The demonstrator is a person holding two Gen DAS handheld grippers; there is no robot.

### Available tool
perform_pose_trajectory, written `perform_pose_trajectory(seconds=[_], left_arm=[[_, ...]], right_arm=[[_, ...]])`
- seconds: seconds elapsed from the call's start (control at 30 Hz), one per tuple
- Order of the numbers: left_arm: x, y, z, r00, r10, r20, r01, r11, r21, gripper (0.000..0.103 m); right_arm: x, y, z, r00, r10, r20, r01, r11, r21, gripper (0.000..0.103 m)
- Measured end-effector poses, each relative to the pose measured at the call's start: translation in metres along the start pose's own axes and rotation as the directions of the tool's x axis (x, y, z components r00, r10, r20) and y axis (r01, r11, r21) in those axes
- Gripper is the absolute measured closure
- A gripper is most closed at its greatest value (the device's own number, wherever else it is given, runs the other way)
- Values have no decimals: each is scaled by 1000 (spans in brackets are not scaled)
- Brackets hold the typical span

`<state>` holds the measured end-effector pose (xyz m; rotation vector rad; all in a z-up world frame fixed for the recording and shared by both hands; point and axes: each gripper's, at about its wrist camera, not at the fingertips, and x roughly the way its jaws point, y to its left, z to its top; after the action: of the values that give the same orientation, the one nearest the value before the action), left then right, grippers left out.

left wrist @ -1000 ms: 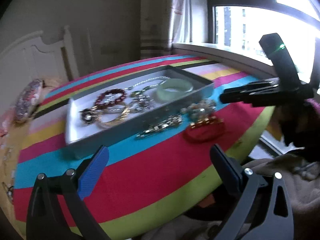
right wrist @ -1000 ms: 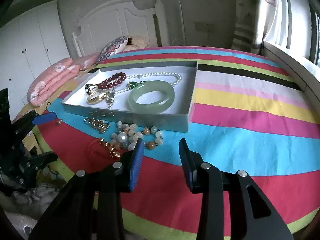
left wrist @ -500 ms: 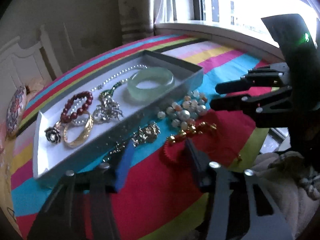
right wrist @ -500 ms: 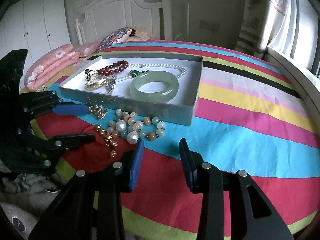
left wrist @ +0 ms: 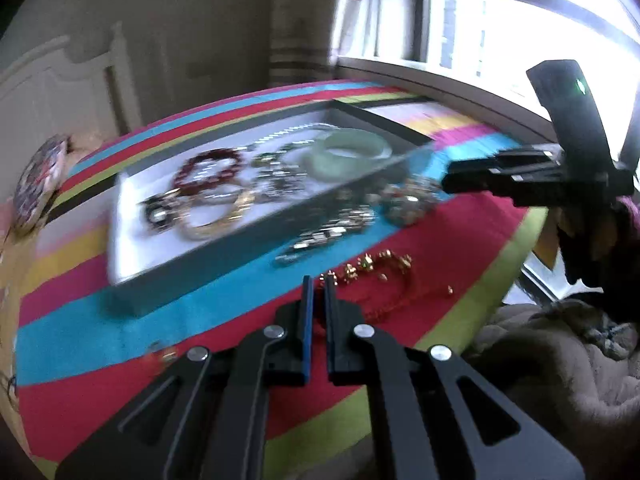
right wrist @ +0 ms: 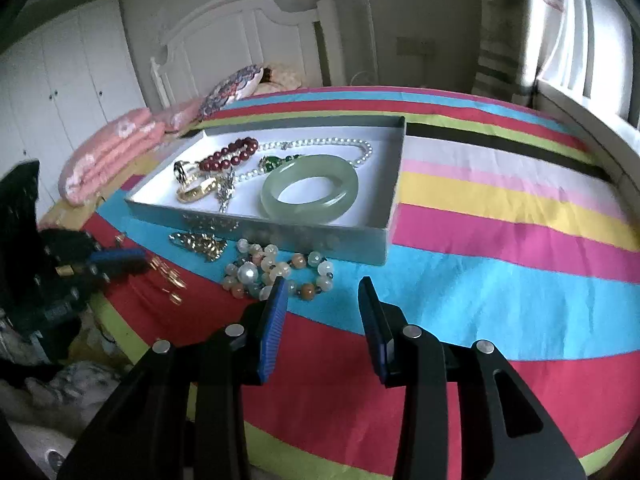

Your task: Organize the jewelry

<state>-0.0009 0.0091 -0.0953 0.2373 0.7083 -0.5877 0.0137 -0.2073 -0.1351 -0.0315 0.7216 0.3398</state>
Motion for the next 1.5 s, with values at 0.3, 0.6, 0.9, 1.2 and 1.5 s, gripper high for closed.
perform_pose_trajectory(seconds=[0.3,0.6,0.9,1.2,1.5], left_arm=[[3,22,-2,1000,4,-5,-4,997,-72,90],[8,9,-3,999,36,8,-36,999,-18,81],[-3,5,-4,997,65,46,-65,998,2,99],[-27,3,10,990,76,119,-77,997,-1,99],[-42,1,16,985,70,157,-70,998,-4,99]], right_arm=[[15,15,6,999,-4,-34,2,998,-58,65],[20,35,3,998,-66,4,66,981,-181,92],[-10,31,5,993,-13,120,30,989,-141,93],[-31,31,15,980,-24,198,48,992,-118,93],[-53,24,21,963,-40,265,65,994,-87,93]])
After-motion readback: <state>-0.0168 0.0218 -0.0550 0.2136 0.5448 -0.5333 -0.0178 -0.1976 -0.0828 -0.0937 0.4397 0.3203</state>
